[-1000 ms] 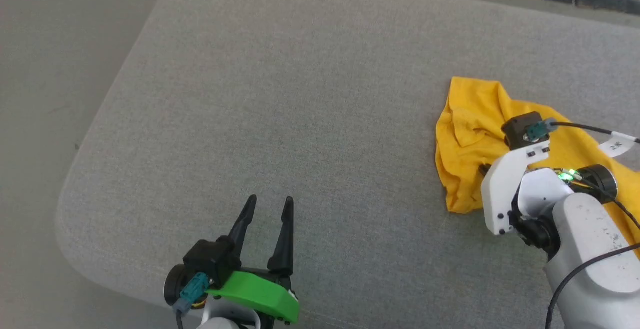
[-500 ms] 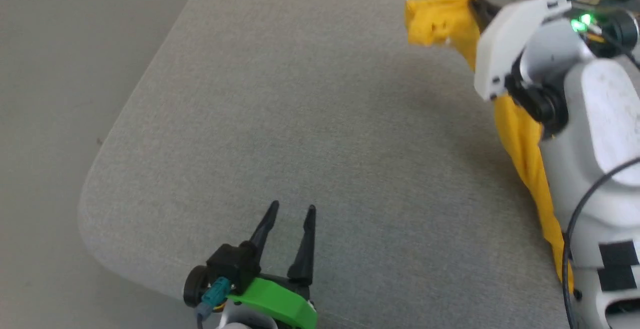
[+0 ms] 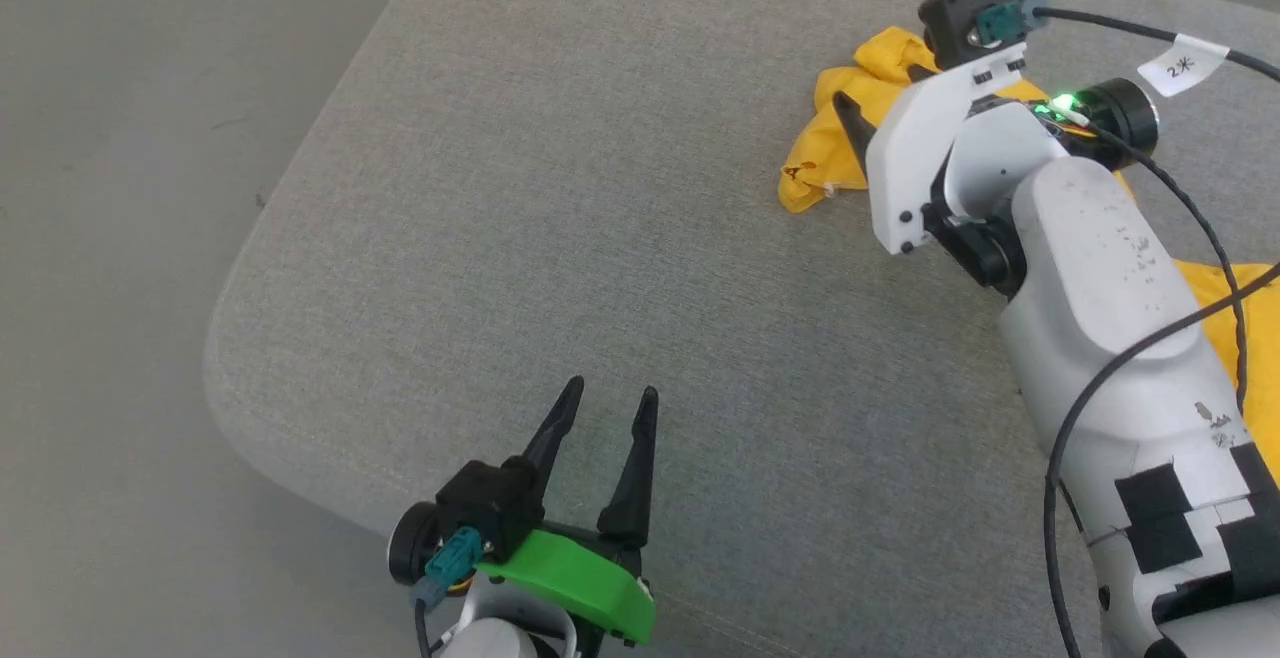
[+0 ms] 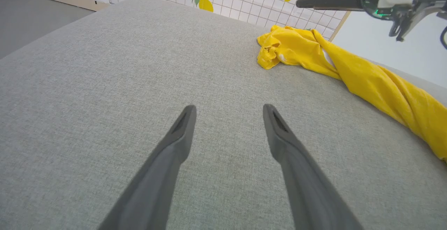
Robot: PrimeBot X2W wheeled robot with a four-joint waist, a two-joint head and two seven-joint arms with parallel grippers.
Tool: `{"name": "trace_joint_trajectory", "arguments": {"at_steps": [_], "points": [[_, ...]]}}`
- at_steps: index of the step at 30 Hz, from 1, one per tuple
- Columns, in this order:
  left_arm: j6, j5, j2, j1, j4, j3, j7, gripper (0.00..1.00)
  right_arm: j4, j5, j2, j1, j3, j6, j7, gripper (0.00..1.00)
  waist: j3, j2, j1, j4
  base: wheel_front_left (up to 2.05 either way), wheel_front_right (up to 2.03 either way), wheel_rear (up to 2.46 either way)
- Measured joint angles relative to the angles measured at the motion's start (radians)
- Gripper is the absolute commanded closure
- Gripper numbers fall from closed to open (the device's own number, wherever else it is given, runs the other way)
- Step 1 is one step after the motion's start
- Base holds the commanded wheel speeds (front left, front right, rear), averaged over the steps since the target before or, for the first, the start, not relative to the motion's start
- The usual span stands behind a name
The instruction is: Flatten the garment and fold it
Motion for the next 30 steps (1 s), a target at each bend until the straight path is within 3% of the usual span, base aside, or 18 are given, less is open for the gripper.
{"name": "trace_joint_trajectory", "arguments": {"at_steps": [5,8,12,15,23,26,30], "points": [[0.003,0.006,0.000,0.004,0.008,0.026,0.000,0.00,-0.040,0.104,-0.008,-0.010,0.017,0.000,-0.009,0.00,-0.014,0.0000,0.0000,-0.022,0.00,0.00,0.00],[0.002,0.016,0.000,0.018,0.010,0.046,0.000,0.00,-0.112,0.149,-0.055,0.007,-0.012,0.000,0.002,0.00,-0.032,0.0000,0.0000,-0.046,0.00,0.00,0.00],[-0.002,0.032,0.000,0.046,0.009,0.070,0.000,0.00,-0.230,0.163,-0.182,0.122,-0.122,0.000,0.023,0.00,-0.064,0.0000,-0.0001,-0.092,0.00,0.00,0.00],[-0.007,0.041,0.000,0.061,0.000,0.090,0.000,0.00,-0.340,0.165,-0.230,0.256,-0.245,0.000,0.035,0.00,-0.082,0.0001,-0.0002,-0.129,0.00,0.00,0.00],[-0.026,0.077,0.000,0.067,-0.012,0.119,0.000,0.00,-0.609,0.108,-0.173,0.595,-0.546,0.000,0.076,0.00,-0.078,0.0001,-0.0003,-0.208,0.00,0.00,0.00],[-0.042,0.087,0.000,0.065,-0.010,0.124,0.000,0.00,-0.618,0.072,-0.125,0.676,-0.609,0.000,0.128,0.00,-0.044,0.0001,-0.0002,-0.227,0.00,0.00,0.00],[-0.049,0.094,0.000,0.063,-0.006,0.124,0.000,0.00,-0.572,0.049,-0.097,0.672,-0.632,0.000,0.145,0.00,-0.028,0.0001,-0.0002,-0.230,0.00,0.00,0.00]]}}
